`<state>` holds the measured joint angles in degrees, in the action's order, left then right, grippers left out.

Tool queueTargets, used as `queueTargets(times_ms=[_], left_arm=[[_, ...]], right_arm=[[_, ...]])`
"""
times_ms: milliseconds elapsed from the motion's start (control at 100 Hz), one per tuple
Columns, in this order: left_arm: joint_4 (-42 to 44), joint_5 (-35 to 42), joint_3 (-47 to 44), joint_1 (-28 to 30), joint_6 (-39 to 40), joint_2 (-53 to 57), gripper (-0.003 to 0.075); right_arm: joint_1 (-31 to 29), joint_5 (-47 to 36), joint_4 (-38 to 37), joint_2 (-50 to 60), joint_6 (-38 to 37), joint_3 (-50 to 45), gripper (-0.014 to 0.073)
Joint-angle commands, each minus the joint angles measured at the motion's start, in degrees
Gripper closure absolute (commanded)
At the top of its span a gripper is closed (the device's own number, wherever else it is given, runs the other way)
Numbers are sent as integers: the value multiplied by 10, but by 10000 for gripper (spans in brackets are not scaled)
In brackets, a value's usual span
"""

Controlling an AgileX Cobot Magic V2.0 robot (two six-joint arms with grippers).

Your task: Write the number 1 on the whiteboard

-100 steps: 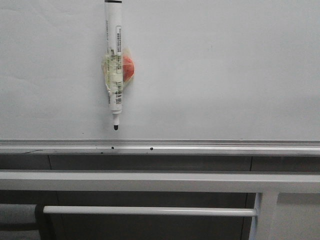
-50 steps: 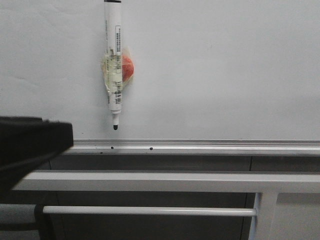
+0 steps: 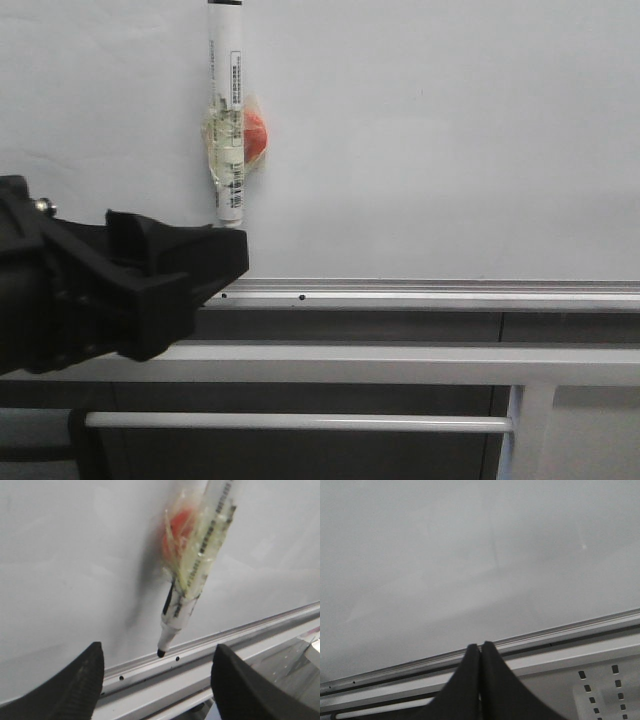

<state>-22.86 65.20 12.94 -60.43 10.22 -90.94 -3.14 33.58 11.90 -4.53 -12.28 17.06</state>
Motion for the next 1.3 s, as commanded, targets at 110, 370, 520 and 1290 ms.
queueTargets(times_ms=[110, 370, 520, 1290], left_arm=[[-14, 139, 47, -4, -15, -6, 291], [-32, 135, 70, -4, -27, -8, 303], [-40, 135, 70, -4, -27, -8, 426], [144, 140, -6, -5, -47, 31, 741]], right_arm=[[0, -41, 5, -12, 5, 17, 657], [0, -41, 5, -12, 5, 17, 657], [0, -41, 5, -12, 5, 17, 657], [0, -41, 5, -12, 5, 17, 657]])
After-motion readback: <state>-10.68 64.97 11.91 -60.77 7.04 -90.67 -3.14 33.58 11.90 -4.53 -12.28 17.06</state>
